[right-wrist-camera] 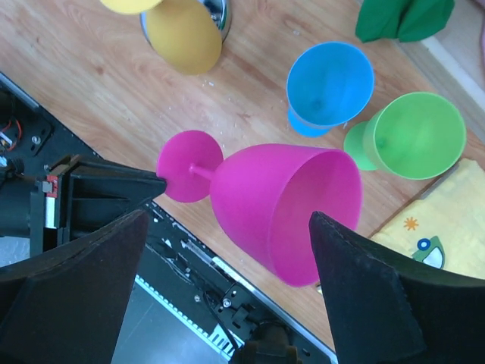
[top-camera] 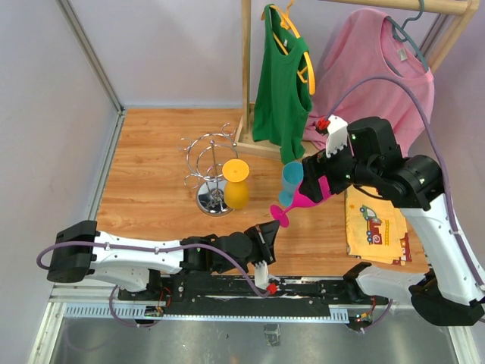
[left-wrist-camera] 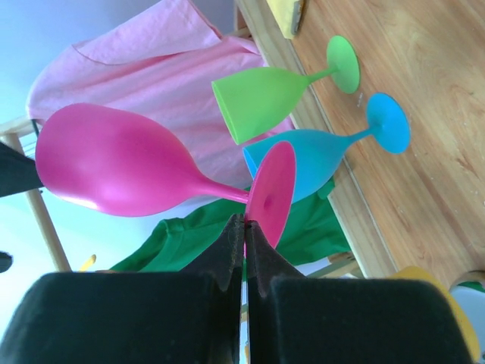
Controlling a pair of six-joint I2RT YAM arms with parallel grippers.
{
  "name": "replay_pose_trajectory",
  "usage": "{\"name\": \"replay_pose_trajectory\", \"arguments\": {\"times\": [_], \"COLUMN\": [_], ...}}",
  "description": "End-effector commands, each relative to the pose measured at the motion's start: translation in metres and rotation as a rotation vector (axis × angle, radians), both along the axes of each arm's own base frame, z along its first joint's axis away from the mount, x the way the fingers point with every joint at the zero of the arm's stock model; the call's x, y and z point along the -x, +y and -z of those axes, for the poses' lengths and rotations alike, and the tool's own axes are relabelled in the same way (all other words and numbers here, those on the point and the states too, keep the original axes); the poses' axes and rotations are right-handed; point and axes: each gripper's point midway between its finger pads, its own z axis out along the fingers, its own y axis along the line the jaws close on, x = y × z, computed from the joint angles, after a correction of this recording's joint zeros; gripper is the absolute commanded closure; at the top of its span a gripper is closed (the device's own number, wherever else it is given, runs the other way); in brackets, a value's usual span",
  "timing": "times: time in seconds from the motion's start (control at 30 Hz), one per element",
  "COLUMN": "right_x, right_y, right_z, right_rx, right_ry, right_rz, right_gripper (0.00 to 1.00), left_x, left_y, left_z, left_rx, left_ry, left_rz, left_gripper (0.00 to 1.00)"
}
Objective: Take the wine glass off the wine glass rack
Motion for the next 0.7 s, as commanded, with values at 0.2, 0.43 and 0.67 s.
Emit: {"name": "replay_pose_trajectory", "arguments": {"times": [0.2, 0.43, 0.67], "right_x": [0.021, 0.031, 0.02], "right_y": [0.005, 0.008, -0.044], "right_z": [0.038, 0.038, -0.009], "right_rx": [0.036, 0.011, 0.108], "right_ry": [0.125, 0.139, -0.071], "right_rz": [-0.096, -0.136, 0.069], "right_gripper": [0.23, 0.99, 0.99], "left_x": [0.0, -0.003, -0.01], "left_y": [-0.011, -0.013, -0.016], "left_z": [-0.032, -0.038, -0.059], "left_rx": [0.095, 0.114, 0.203], "left_ry": [-0.034, -0.048, -0.05], "left_rz": [0.001, -0.011, -0.056], "left_gripper": [1.0, 1.0, 0.26]}}
